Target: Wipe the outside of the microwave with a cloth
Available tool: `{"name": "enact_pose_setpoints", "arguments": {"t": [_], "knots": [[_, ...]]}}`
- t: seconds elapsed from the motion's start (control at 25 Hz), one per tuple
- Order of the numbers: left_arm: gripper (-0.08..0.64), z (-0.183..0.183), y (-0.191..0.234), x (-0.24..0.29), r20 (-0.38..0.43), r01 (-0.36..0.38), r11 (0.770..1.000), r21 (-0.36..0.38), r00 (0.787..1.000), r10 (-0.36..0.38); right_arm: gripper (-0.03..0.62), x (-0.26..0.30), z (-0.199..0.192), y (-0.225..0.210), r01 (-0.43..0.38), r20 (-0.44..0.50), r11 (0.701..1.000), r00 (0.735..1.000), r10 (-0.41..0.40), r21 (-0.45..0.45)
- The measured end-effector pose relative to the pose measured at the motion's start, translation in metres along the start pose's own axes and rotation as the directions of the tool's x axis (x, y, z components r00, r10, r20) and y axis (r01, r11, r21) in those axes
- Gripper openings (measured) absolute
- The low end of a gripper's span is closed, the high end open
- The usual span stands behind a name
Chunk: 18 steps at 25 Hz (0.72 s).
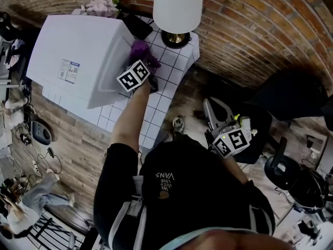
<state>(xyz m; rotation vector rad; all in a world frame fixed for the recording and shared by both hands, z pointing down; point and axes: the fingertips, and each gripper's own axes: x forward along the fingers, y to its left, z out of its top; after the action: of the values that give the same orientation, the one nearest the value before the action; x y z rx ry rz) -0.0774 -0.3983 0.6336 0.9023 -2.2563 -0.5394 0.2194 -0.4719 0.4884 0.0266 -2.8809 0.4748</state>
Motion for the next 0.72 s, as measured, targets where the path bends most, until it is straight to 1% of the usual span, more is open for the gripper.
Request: {"name": "enact_pose_setpoints", "arguments": {"t": [0.12,0.24,0.44,0.6,0.72], "knots": [[0.143,-0.008,-0.009,-0.008,-0.032,0.037,0.997,0.065,0.999,-0.035,-0.003,0.005,0.0,0.008,-0.023,-0.006,1.0,1.0,0.023,-0.007],[0.143,-0.014,-0.023,-0.024,-0.04,0.084,0.988,0.131,0.996,-0.079,-0.002,0.011,0.0,0.019,-0.05,-0.006,0.999,0.999,0.05,-0.017],[0.143,-0.027,-0.036,-0.068,-0.038,0.133,0.962,0.238,0.991,-0.128,-0.002,0.021,0.0,0.041,-0.102,-0.006,0.994,0.995,0.101,-0.032],[0.143,-0.035,-0.033,-0.109,-0.026,0.148,0.947,0.284,0.989,-0.147,-0.002,0.035,0.0,0.065,-0.152,-0.001,0.987,0.988,0.152,-0.045],[0.143,-0.039,-0.028,-0.143,-0.027,0.164,0.927,0.336,0.986,-0.165,-0.003,0.043,0.002,0.089,-0.187,0.006,0.981,0.982,0.188,-0.054]]}}
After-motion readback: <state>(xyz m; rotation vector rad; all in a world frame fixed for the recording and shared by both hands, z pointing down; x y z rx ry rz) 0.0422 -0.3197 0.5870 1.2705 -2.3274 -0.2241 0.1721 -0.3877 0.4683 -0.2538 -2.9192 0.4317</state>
